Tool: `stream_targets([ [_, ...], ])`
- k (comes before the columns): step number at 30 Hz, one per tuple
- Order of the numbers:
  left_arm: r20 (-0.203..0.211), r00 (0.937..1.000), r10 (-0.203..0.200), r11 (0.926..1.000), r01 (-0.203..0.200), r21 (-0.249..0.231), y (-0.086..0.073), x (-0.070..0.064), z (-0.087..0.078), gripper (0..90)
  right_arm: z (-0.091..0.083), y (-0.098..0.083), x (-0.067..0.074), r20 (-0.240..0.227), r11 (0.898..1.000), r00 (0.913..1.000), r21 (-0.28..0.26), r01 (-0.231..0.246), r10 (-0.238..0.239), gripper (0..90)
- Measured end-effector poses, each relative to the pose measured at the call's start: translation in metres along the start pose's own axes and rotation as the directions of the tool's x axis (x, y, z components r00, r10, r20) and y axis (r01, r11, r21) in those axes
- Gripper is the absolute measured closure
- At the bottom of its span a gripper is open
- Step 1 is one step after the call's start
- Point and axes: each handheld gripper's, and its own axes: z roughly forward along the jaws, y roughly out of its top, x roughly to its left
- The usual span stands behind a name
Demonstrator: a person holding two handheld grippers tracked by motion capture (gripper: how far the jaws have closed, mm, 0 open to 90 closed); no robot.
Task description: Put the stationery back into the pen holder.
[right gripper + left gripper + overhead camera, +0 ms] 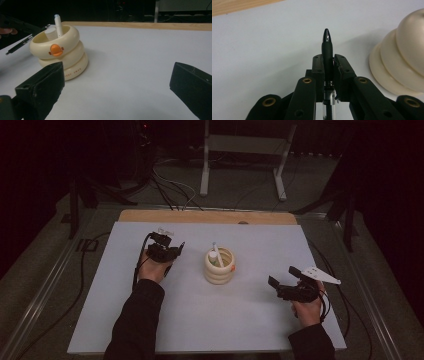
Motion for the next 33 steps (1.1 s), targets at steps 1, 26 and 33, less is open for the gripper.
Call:
stream_targets([
  [1, 0.005, 1.0000, 0.003, 1.0000, -0.003, -0.008, 0.001, -0.001, -0.002, 80.8, 0.000, 0.000, 0.000, 0.000, 1.000, 1.0000, -0.001, 0.000, 0.000, 0.0],
  [26, 0.071, 0.9943, 0.080, 0.9923, -0.073, -0.100, 0.019, -0.017, -0.030, 80.7, 0.000, 0.000, 0.000, -0.006, 1.000, 1.0000, 0.002, 0.000, 0.000, 0.0],
  [33, 0.100, 0.9885, 0.113, 0.9843, -0.098, -0.146, 0.023, -0.023, -0.037, 80.7, 0.000, 0.000, 0.000, -0.005, 1.000, 1.0000, 0.001, 0.000, 0.000, 0.0],
])
